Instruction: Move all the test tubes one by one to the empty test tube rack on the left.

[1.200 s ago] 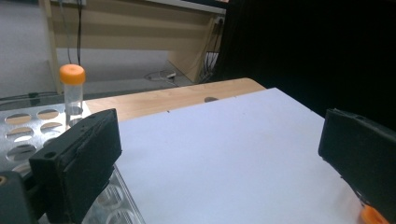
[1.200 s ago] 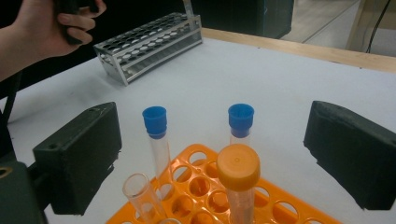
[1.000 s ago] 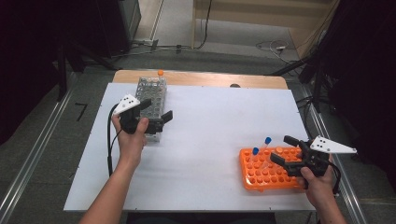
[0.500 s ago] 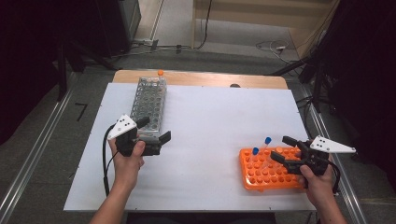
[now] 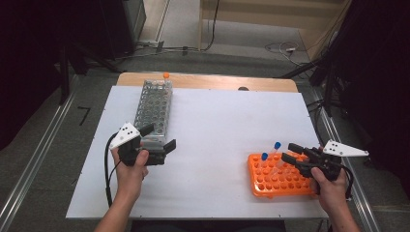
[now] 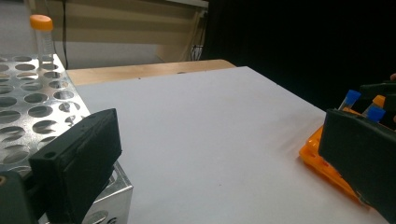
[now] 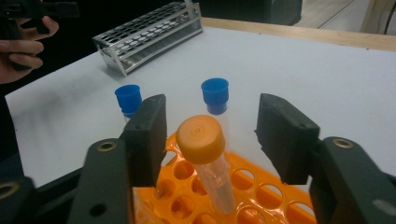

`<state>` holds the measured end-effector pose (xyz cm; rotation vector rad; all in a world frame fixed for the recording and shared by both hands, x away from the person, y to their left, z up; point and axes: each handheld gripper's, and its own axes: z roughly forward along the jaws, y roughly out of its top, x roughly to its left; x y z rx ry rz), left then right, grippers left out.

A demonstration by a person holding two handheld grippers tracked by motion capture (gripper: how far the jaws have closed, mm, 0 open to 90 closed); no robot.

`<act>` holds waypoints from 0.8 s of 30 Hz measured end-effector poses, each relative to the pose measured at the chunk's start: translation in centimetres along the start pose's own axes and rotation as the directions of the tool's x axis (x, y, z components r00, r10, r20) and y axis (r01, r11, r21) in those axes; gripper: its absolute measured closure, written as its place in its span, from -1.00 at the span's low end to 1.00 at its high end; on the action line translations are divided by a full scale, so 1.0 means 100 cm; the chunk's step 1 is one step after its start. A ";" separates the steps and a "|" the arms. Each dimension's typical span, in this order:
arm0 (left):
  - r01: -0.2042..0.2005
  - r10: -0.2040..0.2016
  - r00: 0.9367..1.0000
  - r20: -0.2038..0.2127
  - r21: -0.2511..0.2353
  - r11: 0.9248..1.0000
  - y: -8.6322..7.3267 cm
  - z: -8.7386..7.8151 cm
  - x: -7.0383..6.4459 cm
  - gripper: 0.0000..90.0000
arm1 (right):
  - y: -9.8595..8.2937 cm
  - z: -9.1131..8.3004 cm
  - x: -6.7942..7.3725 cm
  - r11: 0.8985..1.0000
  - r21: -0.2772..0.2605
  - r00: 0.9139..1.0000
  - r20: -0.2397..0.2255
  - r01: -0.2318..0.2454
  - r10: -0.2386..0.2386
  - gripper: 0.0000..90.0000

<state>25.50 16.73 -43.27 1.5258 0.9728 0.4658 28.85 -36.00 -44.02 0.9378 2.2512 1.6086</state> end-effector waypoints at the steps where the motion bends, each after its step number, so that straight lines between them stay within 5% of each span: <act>1: 0.000 0.000 1.000 0.000 0.000 1.000 0.000 0.000 0.000 -1.00 | -0.001 0.000 -0.001 1.000 0.004 1.000 -0.005 -0.001 0.001 0.02; 12: -0.003 0.003 1.000 0.009 0.002 1.000 0.000 0.001 -0.002 -1.00 | -0.013 0.010 -0.007 0.997 0.077 0.999 -0.043 -0.006 0.009 0.20; 24: -0.011 0.011 1.000 0.010 0.000 1.000 0.001 0.001 -0.004 -1.00 | -0.015 0.013 -0.005 0.982 0.186 0.999 0.021 -0.037 0.034 0.45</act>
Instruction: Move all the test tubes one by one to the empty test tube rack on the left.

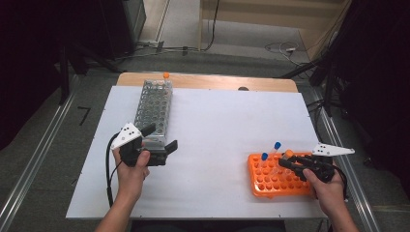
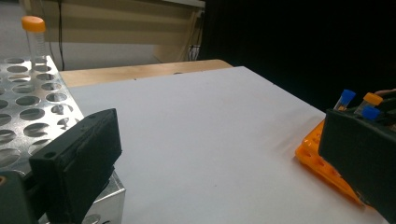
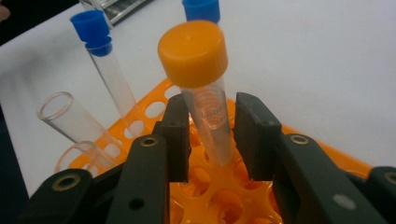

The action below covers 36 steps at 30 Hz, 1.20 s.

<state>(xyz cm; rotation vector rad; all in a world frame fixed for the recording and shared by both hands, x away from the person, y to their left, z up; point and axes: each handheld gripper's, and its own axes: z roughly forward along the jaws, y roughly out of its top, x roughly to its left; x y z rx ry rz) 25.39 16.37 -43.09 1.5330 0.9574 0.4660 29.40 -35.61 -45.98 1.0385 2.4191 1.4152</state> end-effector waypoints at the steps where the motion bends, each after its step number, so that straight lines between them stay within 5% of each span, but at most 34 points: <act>1: 0.001 -0.001 1.000 0.001 -0.001 1.000 0.000 0.000 0.000 -1.00 | 0.000 0.000 0.000 1.000 0.006 1.000 0.004 -0.002 0.002 0.46; 6: 0.000 0.000 1.000 0.003 -0.002 1.000 0.001 0.000 -0.001 -1.00 | 0.000 0.004 0.001 0.999 0.043 1.000 0.022 -0.004 0.003 0.53; 12: -0.009 0.009 1.000 0.002 0.001 1.000 0.001 0.000 -0.002 -1.00 | 0.000 0.001 -0.002 0.999 0.029 0.999 0.032 -0.015 0.014 0.61; 36: -0.037 0.037 0.999 0.021 0.000 0.999 0.004 0.003 -0.013 -1.00 | 0.026 -0.035 0.013 0.989 -0.146 0.997 0.074 0.016 -0.005 0.61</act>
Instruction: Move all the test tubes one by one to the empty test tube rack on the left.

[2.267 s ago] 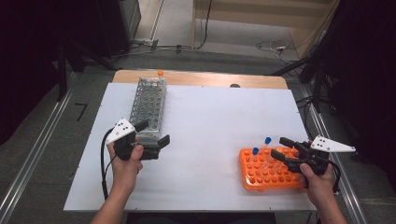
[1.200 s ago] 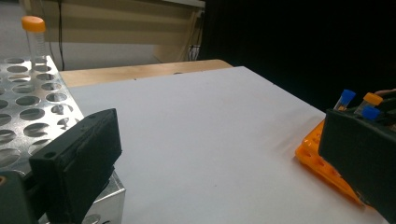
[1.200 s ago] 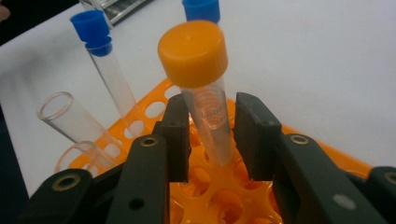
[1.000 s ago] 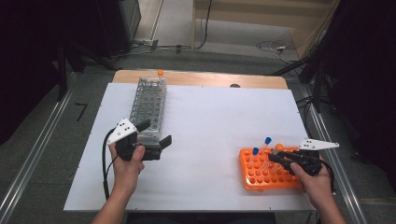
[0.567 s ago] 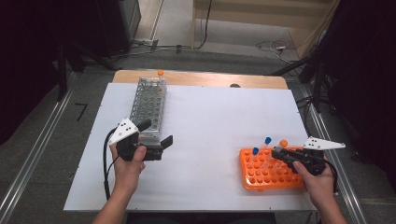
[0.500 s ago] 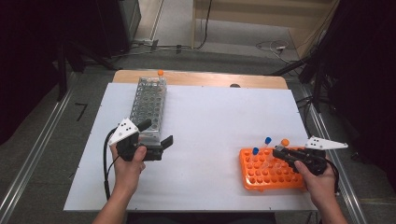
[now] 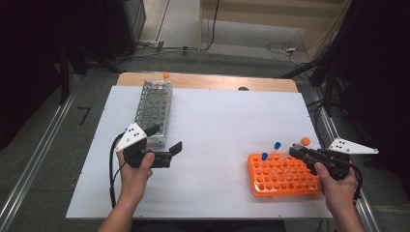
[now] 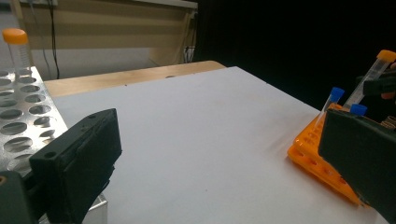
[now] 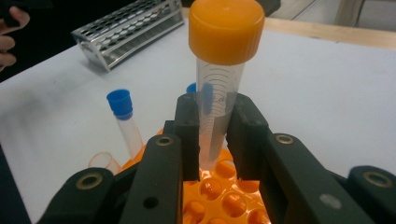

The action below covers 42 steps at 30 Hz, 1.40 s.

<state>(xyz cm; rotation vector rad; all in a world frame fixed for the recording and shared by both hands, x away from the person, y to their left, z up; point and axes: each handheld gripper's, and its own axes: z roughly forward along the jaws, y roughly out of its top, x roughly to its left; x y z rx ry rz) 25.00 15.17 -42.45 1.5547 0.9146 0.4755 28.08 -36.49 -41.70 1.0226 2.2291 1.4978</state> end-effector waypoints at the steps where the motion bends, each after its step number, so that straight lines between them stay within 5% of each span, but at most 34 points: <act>1: -0.001 0.001 1.000 0.000 0.000 1.000 0.000 0.000 0.000 -1.00 | 0.001 -0.001 0.001 1.000 -0.013 1.000 -0.001 -0.003 0.003 0.61; 16: -0.010 0.010 1.000 0.028 0.006 1.000 0.001 0.005 -0.007 -1.00 | 0.018 -0.004 0.024 0.996 -0.088 0.997 -0.070 0.027 -0.033 0.62; 26: -0.021 0.020 0.999 0.046 0.013 1.000 0.002 0.007 -0.013 -1.00 | 0.027 0.001 0.050 0.992 -0.109 0.987 -0.139 0.062 -0.077 0.62; 42: -0.033 0.029 0.992 0.121 0.028 0.999 0.002 0.015 -0.028 -0.94 | 0.019 0.039 0.086 0.995 -0.041 0.966 -0.239 0.090 -0.097 0.62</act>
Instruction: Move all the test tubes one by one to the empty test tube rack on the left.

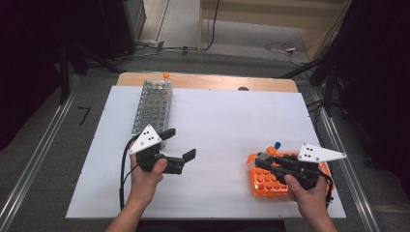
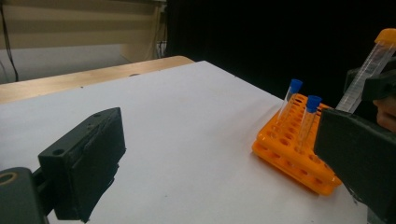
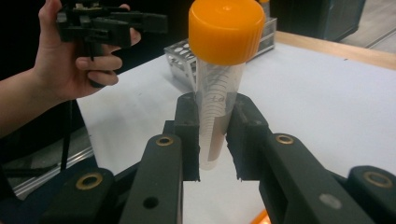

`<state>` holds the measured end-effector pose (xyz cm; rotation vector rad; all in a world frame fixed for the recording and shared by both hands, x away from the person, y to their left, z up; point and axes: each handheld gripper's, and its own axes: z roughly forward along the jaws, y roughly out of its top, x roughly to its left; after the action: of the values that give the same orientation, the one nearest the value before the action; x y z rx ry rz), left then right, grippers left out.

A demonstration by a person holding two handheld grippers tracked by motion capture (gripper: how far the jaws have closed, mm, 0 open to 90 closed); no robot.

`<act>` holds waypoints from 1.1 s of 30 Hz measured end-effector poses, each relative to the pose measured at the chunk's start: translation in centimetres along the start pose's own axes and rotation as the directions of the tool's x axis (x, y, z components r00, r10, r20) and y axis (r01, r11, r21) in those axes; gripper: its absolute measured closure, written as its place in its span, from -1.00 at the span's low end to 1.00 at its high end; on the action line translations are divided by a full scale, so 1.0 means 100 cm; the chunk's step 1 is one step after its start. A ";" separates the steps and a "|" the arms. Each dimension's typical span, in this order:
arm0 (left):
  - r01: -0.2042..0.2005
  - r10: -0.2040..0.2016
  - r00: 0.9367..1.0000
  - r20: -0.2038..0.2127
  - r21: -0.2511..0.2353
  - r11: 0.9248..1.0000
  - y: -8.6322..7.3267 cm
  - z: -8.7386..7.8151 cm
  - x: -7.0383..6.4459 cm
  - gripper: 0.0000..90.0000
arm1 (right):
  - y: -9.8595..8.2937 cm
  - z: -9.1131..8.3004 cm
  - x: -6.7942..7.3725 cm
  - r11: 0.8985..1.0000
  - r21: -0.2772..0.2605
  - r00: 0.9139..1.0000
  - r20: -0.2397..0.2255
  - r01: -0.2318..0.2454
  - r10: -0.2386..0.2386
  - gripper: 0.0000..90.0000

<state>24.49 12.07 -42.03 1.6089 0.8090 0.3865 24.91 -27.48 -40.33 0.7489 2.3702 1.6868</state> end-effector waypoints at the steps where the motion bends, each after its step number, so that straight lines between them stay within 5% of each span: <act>1: -0.001 0.001 1.000 0.005 0.000 1.000 0.000 0.001 -0.001 -0.93 | -0.001 0.003 0.002 1.000 0.006 1.000 -0.004 0.001 -0.001 0.61; 9: -0.011 0.010 0.998 0.069 0.022 1.000 -0.001 0.011 -0.013 -0.84 | -0.007 0.024 0.013 0.998 0.054 0.999 -0.042 0.007 -0.005 0.62; 16: -0.015 0.007 0.992 0.127 0.062 0.998 -0.002 0.027 -0.030 -0.49 | -0.011 0.040 0.020 0.996 0.093 0.998 -0.057 0.019 -0.014 0.62; 23: -0.050 0.024 0.968 0.250 0.096 0.994 -0.007 0.040 -0.043 -0.16 | -0.014 0.052 0.025 0.992 0.125 0.997 -0.069 0.028 -0.019 0.62; 33: -0.083 0.040 0.933 0.359 0.103 0.991 -0.009 0.053 -0.060 0.26 | -0.017 0.062 0.031 0.986 0.159 0.997 -0.077 0.041 -0.029 0.62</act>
<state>23.53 4.11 -42.86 1.7514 0.5117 0.0846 24.12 -21.17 -43.58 0.6747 2.5785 1.5507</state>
